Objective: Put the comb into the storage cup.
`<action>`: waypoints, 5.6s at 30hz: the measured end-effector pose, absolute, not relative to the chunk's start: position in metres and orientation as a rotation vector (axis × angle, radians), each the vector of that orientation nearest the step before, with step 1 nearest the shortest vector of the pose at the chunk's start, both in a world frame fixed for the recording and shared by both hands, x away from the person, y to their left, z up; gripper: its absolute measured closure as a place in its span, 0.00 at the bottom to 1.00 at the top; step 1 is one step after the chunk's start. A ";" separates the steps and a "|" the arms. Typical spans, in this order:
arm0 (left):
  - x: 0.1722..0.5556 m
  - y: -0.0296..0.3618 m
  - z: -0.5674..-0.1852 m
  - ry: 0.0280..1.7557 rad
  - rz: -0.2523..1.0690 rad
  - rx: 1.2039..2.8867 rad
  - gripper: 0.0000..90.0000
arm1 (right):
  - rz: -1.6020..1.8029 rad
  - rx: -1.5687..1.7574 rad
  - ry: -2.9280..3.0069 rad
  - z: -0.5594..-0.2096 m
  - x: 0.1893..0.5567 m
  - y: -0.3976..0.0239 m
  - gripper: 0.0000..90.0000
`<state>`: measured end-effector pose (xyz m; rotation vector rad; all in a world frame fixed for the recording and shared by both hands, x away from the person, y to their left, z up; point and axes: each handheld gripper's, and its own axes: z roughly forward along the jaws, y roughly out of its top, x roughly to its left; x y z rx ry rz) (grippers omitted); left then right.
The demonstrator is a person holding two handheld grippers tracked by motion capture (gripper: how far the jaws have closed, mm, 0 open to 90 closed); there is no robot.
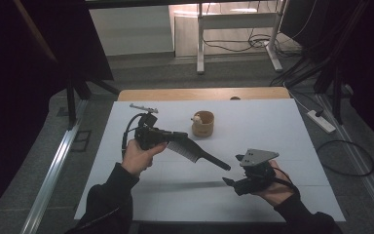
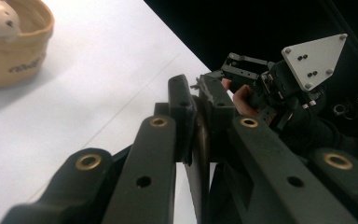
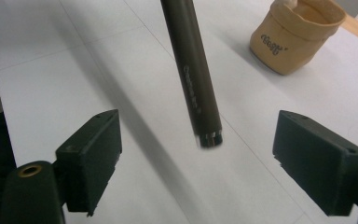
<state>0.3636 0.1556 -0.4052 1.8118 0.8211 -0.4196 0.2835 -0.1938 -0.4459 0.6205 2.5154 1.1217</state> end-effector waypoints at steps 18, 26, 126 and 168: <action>0.377 0.176 -0.394 0.870 -0.356 1.792 0.93 | 1.040 0.769 2.531 -0.449 0.286 -0.210 0.06; 0.381 0.183 -0.388 0.886 -0.336 1.788 0.93 | 1.039 0.770 2.543 -0.450 0.284 -0.215 0.03; 0.467 0.194 -0.335 1.091 -0.118 1.795 0.93 | 0.926 1.224 2.374 -0.456 0.246 -0.314 0.00; 0.491 0.178 -0.361 1.142 -0.112 1.835 0.93 | 0.904 1.208 2.401 -0.457 0.247 -0.312 0.00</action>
